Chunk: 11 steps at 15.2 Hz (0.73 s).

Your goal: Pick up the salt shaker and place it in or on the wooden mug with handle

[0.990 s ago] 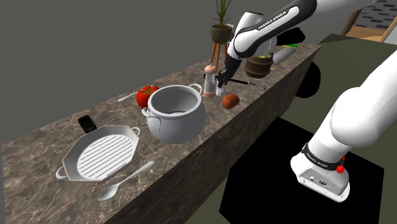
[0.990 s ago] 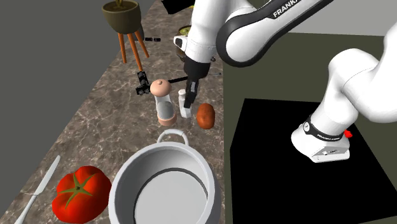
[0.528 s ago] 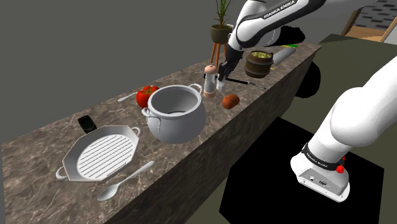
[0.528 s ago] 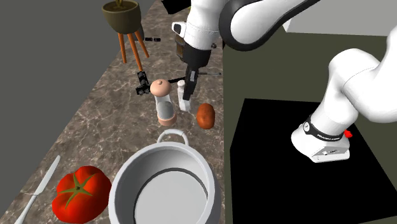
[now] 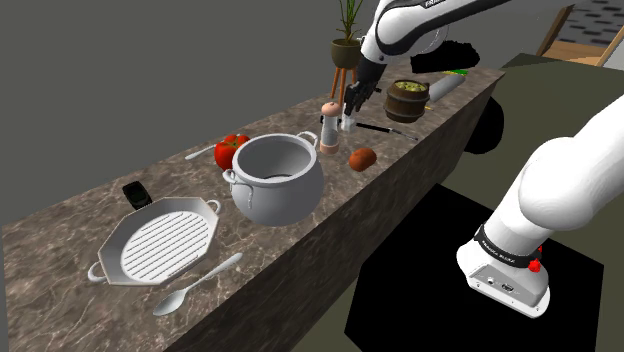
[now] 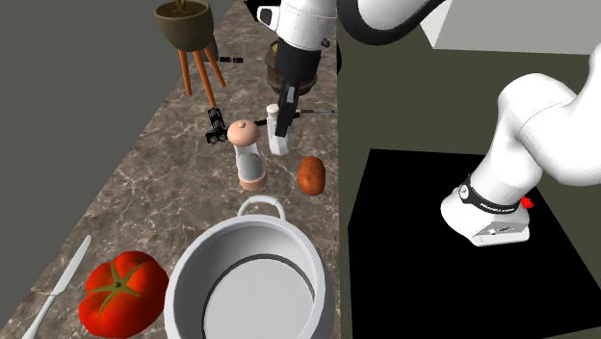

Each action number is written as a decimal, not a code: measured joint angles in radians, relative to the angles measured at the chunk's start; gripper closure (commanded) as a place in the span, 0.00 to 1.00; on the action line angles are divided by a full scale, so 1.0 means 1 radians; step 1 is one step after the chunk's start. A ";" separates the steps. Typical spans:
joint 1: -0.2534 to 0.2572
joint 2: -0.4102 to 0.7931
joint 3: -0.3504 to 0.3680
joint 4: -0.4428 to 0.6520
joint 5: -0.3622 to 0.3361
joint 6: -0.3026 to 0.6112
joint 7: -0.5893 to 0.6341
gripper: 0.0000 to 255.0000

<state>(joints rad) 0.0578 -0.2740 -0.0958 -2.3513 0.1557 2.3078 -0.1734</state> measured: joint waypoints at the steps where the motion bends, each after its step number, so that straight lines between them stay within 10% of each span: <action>1: 0.000 -0.003 0.001 0.009 -0.002 -0.012 0.003 1.00; 11: -0.005 -0.043 0.006 0.108 -0.020 -0.149 0.031 1.00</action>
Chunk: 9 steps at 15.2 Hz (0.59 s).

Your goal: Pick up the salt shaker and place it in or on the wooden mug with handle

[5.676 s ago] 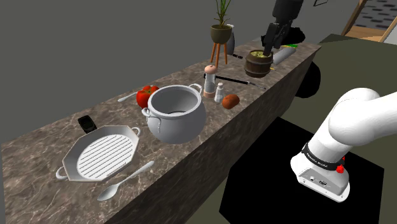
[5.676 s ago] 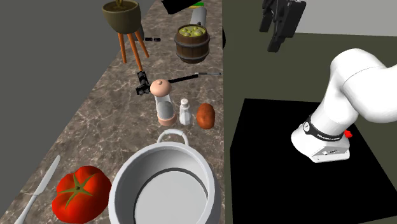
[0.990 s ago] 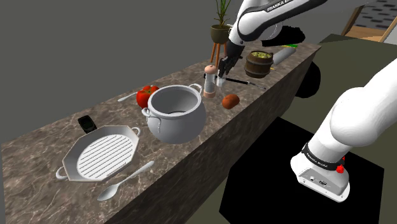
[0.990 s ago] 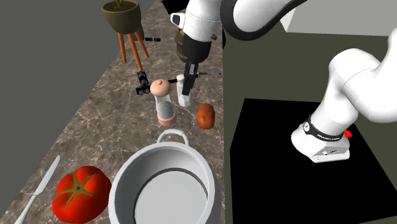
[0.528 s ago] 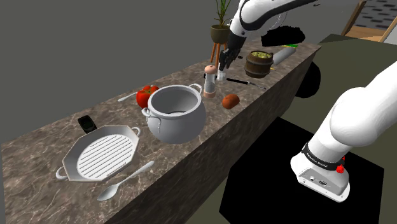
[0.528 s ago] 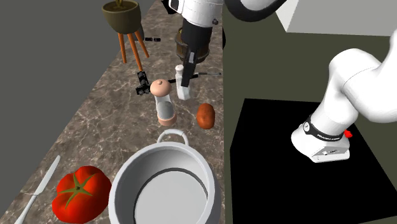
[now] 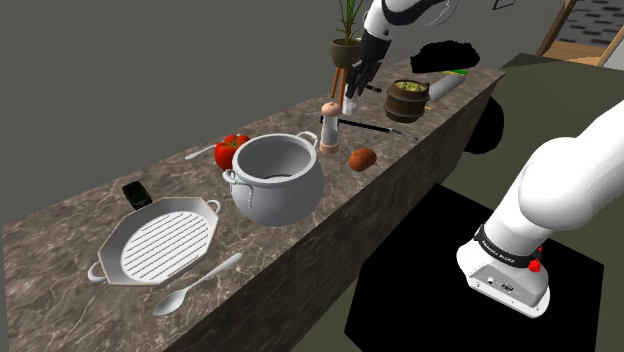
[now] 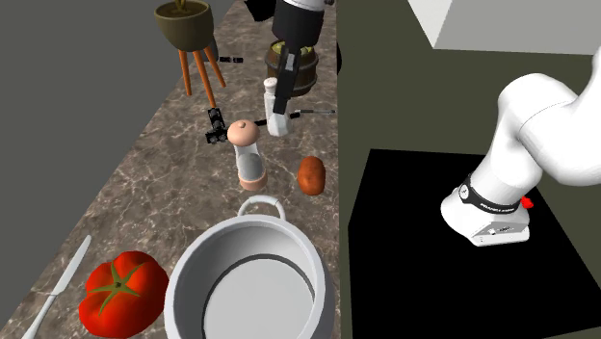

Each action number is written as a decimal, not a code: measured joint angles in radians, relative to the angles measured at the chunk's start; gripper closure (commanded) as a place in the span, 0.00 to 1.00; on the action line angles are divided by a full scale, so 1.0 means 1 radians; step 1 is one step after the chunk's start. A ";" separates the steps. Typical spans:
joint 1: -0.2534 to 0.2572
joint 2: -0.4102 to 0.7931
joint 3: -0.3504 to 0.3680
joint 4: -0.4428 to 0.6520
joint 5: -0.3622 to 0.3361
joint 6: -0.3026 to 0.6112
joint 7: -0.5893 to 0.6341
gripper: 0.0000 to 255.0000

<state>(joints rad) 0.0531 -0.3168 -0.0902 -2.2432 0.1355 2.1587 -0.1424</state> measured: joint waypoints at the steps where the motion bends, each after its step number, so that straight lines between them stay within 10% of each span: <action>1: 0.000 -0.001 0.001 0.013 -0.001 -0.014 0.003 1.00; 9: -0.012 -0.008 -0.020 0.090 -0.008 -0.102 -0.015 1.00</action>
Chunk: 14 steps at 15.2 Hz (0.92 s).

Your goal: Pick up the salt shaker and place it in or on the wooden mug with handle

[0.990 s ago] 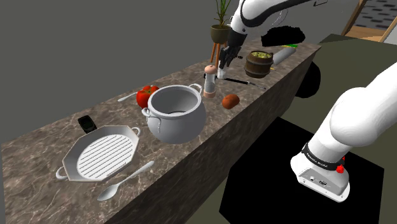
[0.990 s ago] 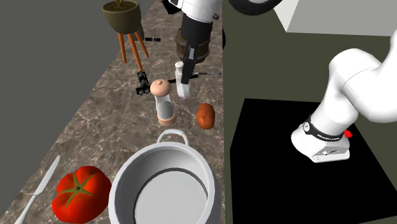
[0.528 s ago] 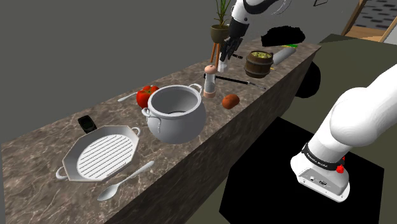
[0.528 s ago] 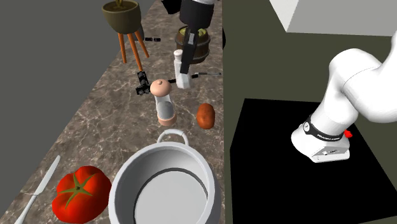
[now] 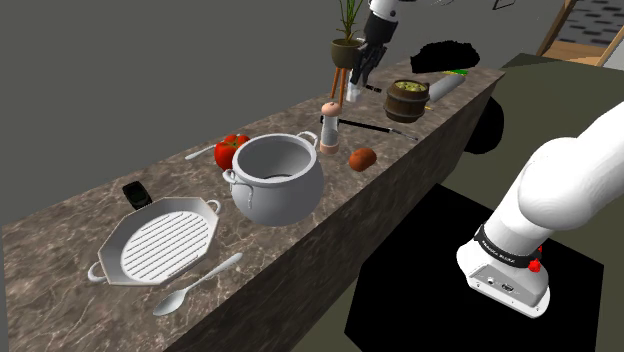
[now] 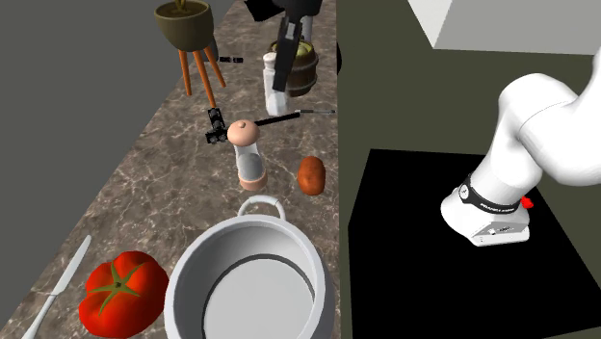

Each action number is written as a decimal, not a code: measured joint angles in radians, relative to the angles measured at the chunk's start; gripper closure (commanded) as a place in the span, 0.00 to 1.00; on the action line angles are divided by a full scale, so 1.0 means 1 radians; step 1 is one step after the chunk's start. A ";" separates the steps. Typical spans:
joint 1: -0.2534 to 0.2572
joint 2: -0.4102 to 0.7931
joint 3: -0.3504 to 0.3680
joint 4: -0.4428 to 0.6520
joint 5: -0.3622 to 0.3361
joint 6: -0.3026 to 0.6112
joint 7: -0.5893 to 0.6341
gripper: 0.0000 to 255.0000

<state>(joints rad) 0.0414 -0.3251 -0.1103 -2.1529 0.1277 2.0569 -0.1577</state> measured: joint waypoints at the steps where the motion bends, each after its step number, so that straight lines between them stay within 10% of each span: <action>1: -0.006 0.005 -0.014 -0.002 0.001 0.004 -0.020 1.00; 14: -0.108 0.164 -0.241 0.204 0.048 -0.099 -0.356 1.00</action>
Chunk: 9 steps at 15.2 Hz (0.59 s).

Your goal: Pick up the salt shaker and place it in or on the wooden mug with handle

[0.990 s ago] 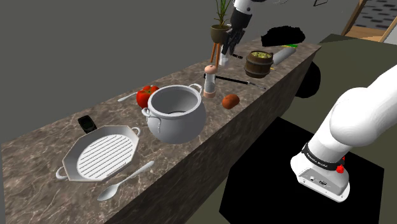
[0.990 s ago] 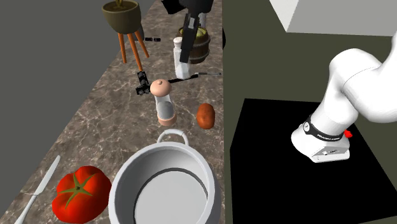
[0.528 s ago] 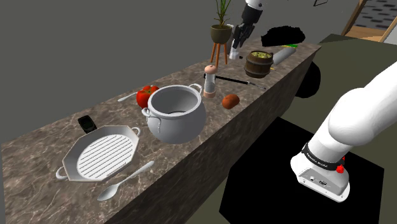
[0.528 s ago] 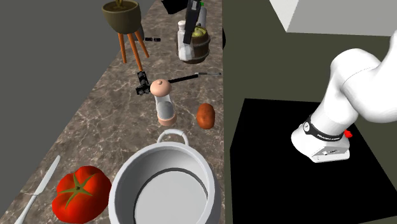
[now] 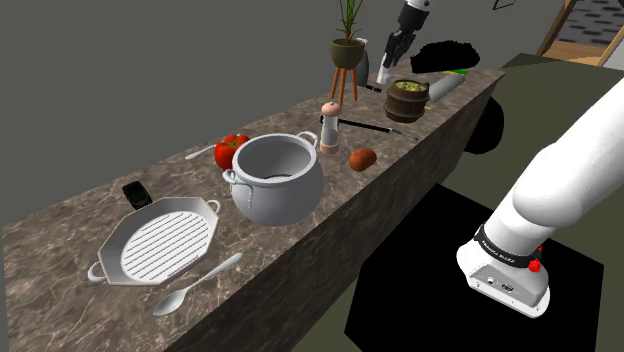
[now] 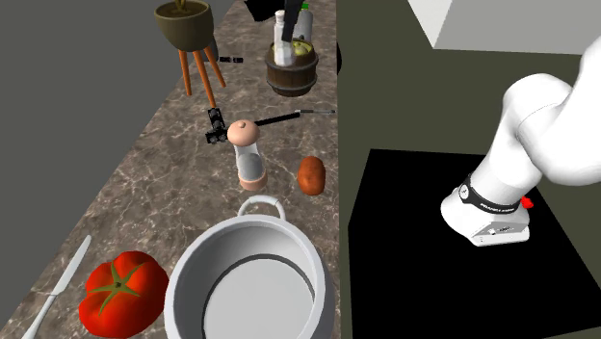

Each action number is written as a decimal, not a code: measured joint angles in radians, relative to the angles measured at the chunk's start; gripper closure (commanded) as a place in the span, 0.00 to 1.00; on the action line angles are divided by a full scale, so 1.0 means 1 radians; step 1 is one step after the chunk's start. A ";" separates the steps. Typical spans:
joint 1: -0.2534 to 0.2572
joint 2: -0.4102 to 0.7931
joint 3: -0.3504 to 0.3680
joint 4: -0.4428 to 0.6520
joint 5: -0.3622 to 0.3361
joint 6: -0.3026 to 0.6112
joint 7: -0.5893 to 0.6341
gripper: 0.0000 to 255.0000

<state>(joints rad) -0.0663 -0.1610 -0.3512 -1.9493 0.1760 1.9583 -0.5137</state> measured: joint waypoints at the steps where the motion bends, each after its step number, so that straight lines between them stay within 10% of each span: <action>1: -0.007 0.012 -0.013 0.015 0.006 -0.008 -0.022 1.00; 9: -0.098 0.222 -0.136 0.264 0.113 -0.118 -0.241 1.00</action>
<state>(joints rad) -0.1645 0.0607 -0.4868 -1.6851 0.2895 1.8404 -0.7543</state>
